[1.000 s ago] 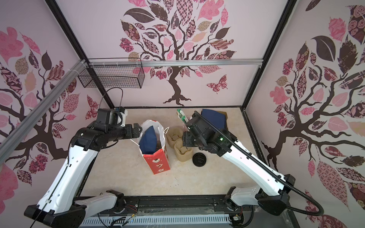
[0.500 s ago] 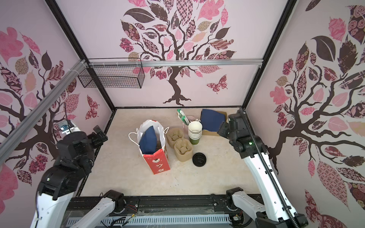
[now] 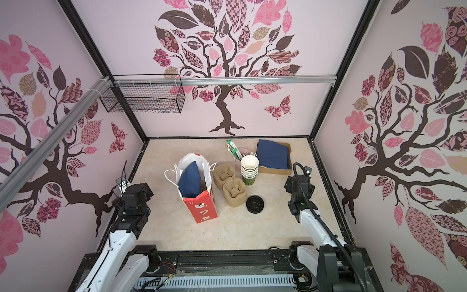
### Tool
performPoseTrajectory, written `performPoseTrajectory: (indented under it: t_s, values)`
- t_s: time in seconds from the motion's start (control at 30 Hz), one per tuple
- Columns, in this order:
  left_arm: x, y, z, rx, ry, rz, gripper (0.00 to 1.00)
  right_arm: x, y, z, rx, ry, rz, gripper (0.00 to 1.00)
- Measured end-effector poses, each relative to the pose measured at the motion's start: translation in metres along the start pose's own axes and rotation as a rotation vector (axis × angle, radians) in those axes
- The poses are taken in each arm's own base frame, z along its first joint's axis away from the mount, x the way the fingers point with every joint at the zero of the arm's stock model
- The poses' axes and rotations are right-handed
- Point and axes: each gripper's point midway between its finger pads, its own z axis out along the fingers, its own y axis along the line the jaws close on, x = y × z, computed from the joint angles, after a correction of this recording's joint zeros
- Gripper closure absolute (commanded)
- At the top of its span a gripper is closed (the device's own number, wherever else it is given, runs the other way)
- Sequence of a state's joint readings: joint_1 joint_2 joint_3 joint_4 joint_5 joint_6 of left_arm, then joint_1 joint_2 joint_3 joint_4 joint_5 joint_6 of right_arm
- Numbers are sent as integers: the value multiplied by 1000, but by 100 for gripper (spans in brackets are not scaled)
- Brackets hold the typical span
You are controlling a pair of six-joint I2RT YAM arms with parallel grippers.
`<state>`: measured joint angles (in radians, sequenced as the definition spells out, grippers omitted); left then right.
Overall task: Pack a coffee takeout order
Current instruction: Reset both arms
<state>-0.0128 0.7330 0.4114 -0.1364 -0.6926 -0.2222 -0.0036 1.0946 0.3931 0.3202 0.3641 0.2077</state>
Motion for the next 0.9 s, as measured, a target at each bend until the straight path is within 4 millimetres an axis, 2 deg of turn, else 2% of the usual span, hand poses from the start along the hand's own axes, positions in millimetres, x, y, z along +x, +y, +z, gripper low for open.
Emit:
performPoseTrajectory:
  t_s: [0.23,0.37,0.53,0.6,0.7,0.77,0.9]
  values:
    - [23,-50,23,198,-16,10,2,15,22,19,-128,-73,17,14]
    - [29,-73,37,263,-30,37,2,21,38,32,-207,-88,-6,13]
    - [38,-89,54,298,-40,41,2,31,54,36,-316,-110,-47,8]
    - [39,-93,59,304,-48,32,2,37,56,35,-330,-103,-60,1]
    - [45,-103,68,325,-60,21,2,34,60,34,-340,-117,-74,0]
    - [58,-110,73,347,-30,39,2,31,62,33,-343,-129,-80,0]
    - [70,-119,80,370,-9,62,2,29,63,32,-331,-142,-86,0]
